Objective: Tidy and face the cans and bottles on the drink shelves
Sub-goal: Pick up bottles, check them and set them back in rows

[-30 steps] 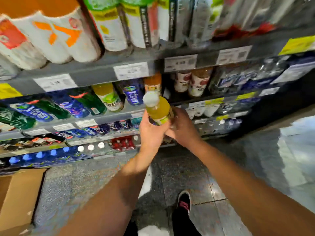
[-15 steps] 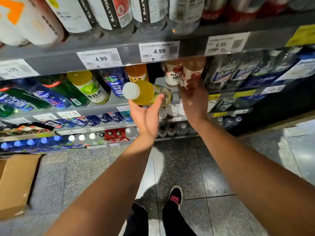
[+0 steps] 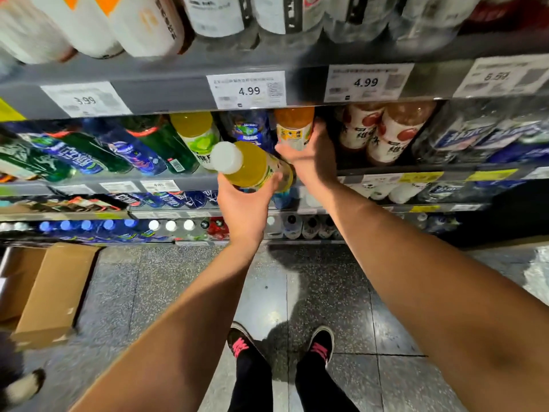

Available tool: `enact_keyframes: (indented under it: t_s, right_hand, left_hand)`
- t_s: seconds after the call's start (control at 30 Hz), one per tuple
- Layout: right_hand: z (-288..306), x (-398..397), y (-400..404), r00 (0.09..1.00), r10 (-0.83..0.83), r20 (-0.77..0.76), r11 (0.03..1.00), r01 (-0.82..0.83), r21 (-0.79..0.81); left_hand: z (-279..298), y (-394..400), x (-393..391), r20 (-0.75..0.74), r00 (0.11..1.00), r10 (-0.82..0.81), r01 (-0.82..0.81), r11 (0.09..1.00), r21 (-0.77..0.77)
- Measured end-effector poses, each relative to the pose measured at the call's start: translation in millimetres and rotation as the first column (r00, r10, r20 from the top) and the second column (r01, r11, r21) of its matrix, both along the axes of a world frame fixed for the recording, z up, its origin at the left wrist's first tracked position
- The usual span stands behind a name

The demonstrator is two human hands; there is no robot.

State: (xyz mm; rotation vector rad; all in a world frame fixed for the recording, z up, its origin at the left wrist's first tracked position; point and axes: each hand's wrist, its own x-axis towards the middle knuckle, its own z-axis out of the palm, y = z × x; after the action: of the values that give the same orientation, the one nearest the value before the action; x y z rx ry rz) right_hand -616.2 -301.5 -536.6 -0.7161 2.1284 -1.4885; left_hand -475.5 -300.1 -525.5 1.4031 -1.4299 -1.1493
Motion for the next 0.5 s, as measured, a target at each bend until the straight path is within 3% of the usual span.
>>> enact_keyframes:
  t_s: [0.23,0.4,0.5]
  right_hand:
    - [-13,-3,-7,0.933,-0.144,-0.330,0.980,0.180,0.081]
    - [-3,-18,13,0.907,-0.217,-0.360,0.958,0.269,0.099]
    - [-1,-23,22,0.908,-0.211,-0.363,0.959,0.264,0.102]
  left_hand:
    - [-1,-5,-5,-0.056,0.993,-0.104,0.104,0.995,0.002]
    - [6,-7,-29,-0.067,0.983,-0.169,0.166,0.985,-0.057]
    - [10,-10,-49,-0.050,0.991,-0.127,0.124,0.990,-0.069]
